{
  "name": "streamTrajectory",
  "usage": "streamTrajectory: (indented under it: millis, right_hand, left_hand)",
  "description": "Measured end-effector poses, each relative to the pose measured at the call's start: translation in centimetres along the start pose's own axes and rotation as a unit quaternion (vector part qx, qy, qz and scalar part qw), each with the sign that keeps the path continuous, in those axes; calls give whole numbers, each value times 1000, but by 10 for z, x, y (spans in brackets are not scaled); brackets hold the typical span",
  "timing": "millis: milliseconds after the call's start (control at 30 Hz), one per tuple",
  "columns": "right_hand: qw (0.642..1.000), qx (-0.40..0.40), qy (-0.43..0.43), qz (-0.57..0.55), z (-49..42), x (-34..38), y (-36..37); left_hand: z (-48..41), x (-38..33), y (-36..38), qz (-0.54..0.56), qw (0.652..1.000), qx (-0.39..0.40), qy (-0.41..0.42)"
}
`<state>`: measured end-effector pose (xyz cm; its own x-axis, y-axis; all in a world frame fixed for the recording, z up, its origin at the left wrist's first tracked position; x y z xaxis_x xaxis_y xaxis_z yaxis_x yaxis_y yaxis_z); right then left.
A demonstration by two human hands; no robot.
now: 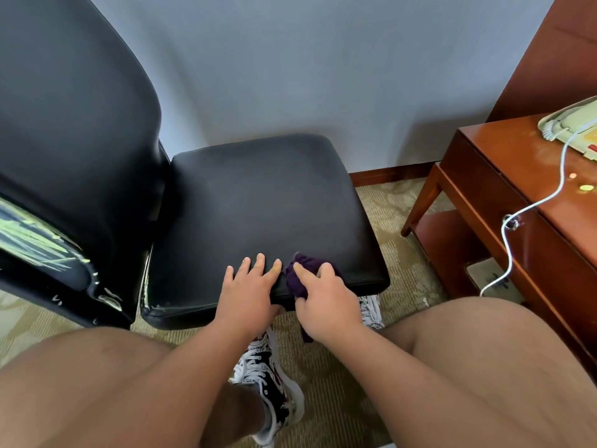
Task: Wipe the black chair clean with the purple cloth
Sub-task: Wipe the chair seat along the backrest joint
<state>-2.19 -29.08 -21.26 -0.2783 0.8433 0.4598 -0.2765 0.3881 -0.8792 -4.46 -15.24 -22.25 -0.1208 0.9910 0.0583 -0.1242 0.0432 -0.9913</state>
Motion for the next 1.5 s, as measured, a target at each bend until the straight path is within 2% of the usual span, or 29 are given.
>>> streamTrajectory:
  millis: [100,167,300,367,433,567,667,733,800,933,1067,1333,1500]
  right_hand:
    - [999,-24,35,-14,-4,-18,-18]
    - [992,-40,105,-51,-7,-45,-31]
    - [945,-83,261,-179,-11,-104,-51]
    - [922,-101,295,-227,-9,-116,-53]
    - [921,-104,286,-242,-10,-110,-49]
    - [955,-70,228,-174,-10,-74,-35]
    - [987,-4,124,-98,-7,-20,-12]
    - [995,53,55,-69,-2,17,10]
    - [994,90,28,-47,1,36,26]
    - [995,97,12,-2,-5,36,23]
    - [999,46,-1,-3,-2,25,4]
    - [990,-14,125,-63,3,-24,-18]
    - [990,-18,122,-74,0,-21,-18]
  left_hand:
    - [4,0,0,12,1000,0,2]
    - [5,2,0,20,1000,4,6]
    - [7,7,-3,29,999,1,17]
    - [6,8,-6,27,999,-10,23]
    - [4,9,-7,21,999,-18,27]
    - [1,7,-3,30,999,-22,20]
    - [-2,6,-5,25,999,-29,21]
    - [-4,5,-8,15,999,-42,26]
    - [-4,5,-9,10,998,-47,26]
    - [-3,10,-11,22,998,-46,27]
    - [2,17,-14,16,999,-38,32]
    - [32,66,-25,14,999,-29,-28]
    - [53,100,-19,28,997,-18,-67]
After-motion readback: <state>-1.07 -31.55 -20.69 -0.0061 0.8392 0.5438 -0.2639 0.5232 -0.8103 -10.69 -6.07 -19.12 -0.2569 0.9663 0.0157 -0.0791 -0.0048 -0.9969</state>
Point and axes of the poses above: each hand's wrist, its own z-axis away from the middle knuckle, its own y-axis out of the palm, x = y × z, the point moved 9 cm from there along -z, towards the middle knuckle
